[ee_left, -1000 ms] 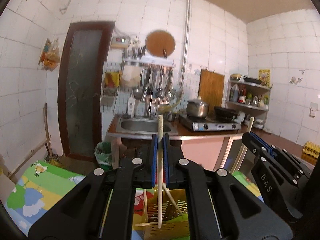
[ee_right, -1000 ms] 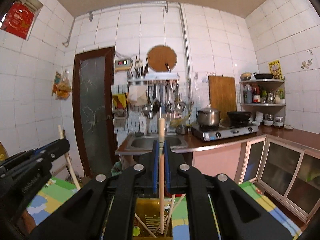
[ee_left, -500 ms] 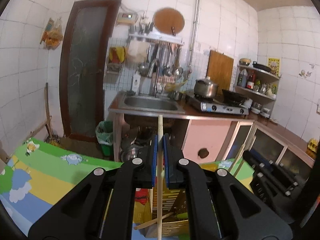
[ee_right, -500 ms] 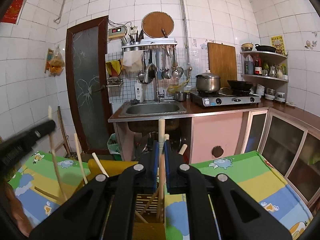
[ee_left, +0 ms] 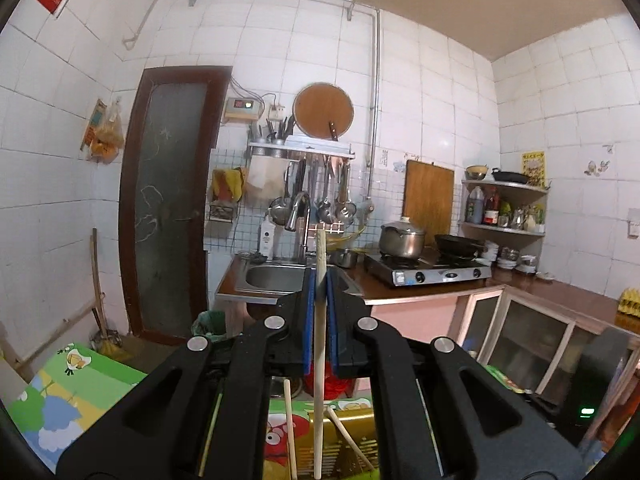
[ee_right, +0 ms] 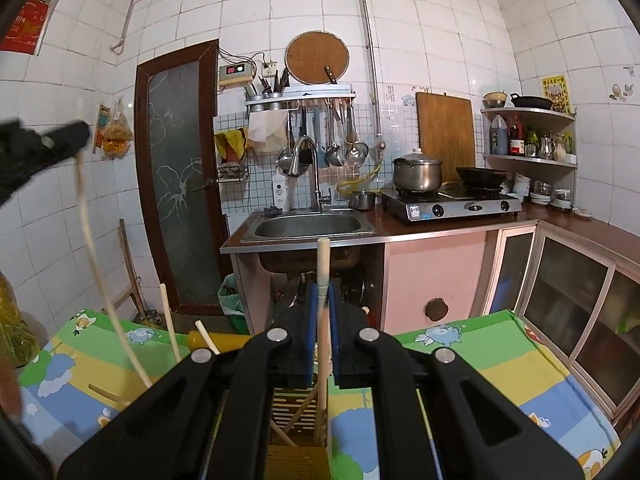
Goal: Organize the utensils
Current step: 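Lift both chopsticks and lower them into the yellow holder, then open both tools to release the chopsticks into the holder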
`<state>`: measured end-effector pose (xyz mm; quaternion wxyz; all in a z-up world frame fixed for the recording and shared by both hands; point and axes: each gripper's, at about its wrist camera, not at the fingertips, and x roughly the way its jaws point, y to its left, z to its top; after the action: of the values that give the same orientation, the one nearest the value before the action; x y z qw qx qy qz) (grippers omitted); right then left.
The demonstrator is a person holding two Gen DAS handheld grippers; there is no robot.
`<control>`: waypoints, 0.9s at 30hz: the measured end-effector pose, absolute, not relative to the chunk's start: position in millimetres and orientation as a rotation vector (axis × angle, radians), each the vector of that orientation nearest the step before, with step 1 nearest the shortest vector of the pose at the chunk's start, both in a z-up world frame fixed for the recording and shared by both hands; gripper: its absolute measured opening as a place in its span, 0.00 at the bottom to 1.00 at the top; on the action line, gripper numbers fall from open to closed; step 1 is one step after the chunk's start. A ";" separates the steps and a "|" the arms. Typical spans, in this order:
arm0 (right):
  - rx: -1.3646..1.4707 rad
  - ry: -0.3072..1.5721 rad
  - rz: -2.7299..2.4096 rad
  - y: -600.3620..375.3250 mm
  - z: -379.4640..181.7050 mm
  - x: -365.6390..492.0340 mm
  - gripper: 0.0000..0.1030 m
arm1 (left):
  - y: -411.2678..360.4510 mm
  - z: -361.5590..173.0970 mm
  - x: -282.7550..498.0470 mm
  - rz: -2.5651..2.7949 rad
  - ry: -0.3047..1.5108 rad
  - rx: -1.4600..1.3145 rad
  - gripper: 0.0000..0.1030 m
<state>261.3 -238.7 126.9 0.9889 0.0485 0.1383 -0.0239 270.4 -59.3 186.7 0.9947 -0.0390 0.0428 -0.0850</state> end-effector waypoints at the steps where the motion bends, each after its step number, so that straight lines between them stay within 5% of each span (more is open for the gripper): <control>1: 0.098 0.282 -0.048 -238.8 125.7 261.8 0.06 | -62.4 183.6 275.8 -0.165 0.094 -0.074 0.05; 12: 0.110 0.366 -0.046 -240.5 107.4 276.9 0.06 | -54.4 111.6 326.6 -0.111 0.275 -0.079 0.05; 15: 0.111 0.404 -0.055 -242.0 107.1 280.3 0.07 | -43.3 109.4 323.8 -0.112 0.317 -0.102 0.34; 17: 0.118 0.414 -0.060 -244.1 109.6 278.9 0.07 | -35.3 113.1 314.3 -0.106 0.301 -0.128 0.68; 20: 0.141 0.430 -0.064 -250.8 118.8 272.0 0.07 | -24.9 119.1 294.6 -0.106 0.294 -0.139 0.82; 21: 0.151 0.433 -0.061 -252.8 121.2 269.6 0.15 | -22.0 121.1 286.6 -0.109 0.300 -0.134 0.82; 22: 0.164 0.432 -0.059 -255.5 124.0 265.7 0.42 | -19.2 122.7 279.1 -0.109 0.303 -0.126 0.83; 24: 0.197 0.394 -0.066 -262.4 131.5 252.3 0.76 | -15.2 124.9 264.7 -0.101 0.309 -0.110 0.88; 27: 0.179 0.356 -0.087 -265.9 141.6 229.7 0.76 | -4.2 123.5 242.3 -0.106 0.327 -0.106 0.95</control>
<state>229.7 -265.9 141.6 0.9793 0.0888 0.1769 -0.0433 242.3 -4.2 123.5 0.9838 -0.0528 0.1628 -0.0529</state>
